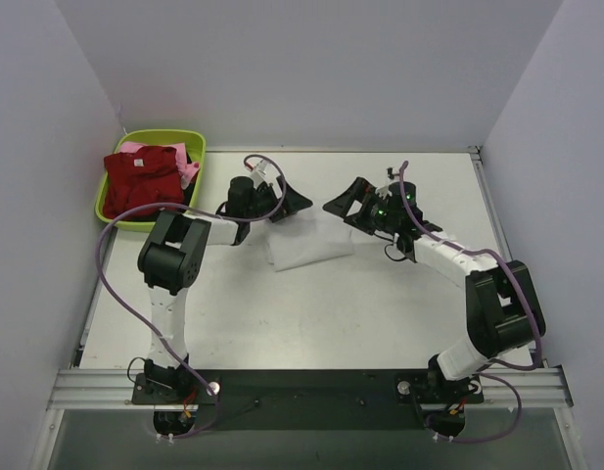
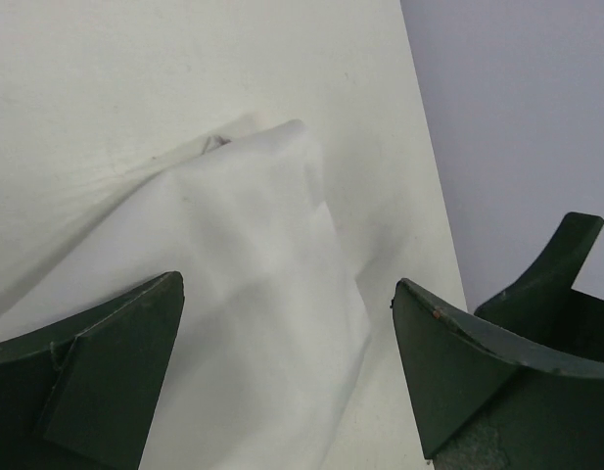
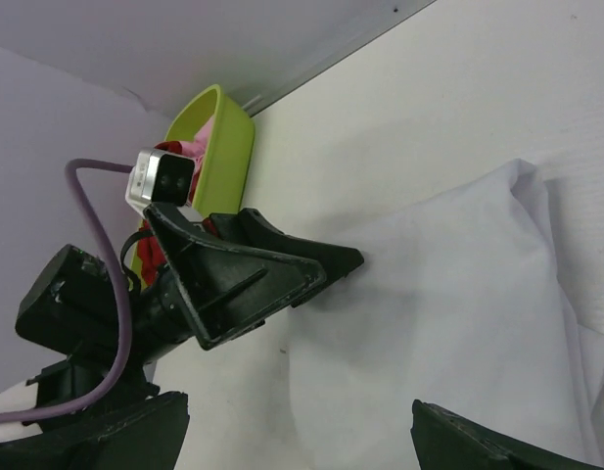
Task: Fold and stack the t-shirts
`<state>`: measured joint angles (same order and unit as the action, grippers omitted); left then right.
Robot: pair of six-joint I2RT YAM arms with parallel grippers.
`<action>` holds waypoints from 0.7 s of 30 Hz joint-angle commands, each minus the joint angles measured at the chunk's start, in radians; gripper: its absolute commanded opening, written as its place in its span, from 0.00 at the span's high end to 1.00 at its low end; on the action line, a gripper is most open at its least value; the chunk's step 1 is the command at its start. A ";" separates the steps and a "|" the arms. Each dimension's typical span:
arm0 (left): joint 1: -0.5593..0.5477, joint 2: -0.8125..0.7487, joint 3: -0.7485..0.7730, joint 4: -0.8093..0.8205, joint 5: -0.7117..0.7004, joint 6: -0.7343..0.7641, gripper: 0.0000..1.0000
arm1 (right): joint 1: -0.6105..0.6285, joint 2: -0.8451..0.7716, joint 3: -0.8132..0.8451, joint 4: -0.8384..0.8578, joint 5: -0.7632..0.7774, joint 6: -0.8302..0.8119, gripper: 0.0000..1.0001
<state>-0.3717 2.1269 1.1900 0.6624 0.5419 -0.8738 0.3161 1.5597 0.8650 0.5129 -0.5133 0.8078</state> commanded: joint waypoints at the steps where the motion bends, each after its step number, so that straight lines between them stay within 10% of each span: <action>1: 0.049 0.042 0.068 0.026 0.036 0.038 0.03 | 0.012 -0.046 -0.014 0.052 -0.025 -0.015 0.00; 13: 0.079 0.143 0.082 0.132 0.084 -0.011 0.02 | 0.049 -0.095 -0.003 -0.040 0.024 -0.079 0.00; 21: 0.068 -0.112 0.060 -0.050 0.073 0.039 0.03 | 0.139 -0.165 0.120 -0.328 0.241 -0.248 0.00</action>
<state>-0.2977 2.2135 1.2453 0.7055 0.6079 -0.8818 0.4023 1.4639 0.8925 0.3325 -0.4198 0.6868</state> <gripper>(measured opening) 0.974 0.999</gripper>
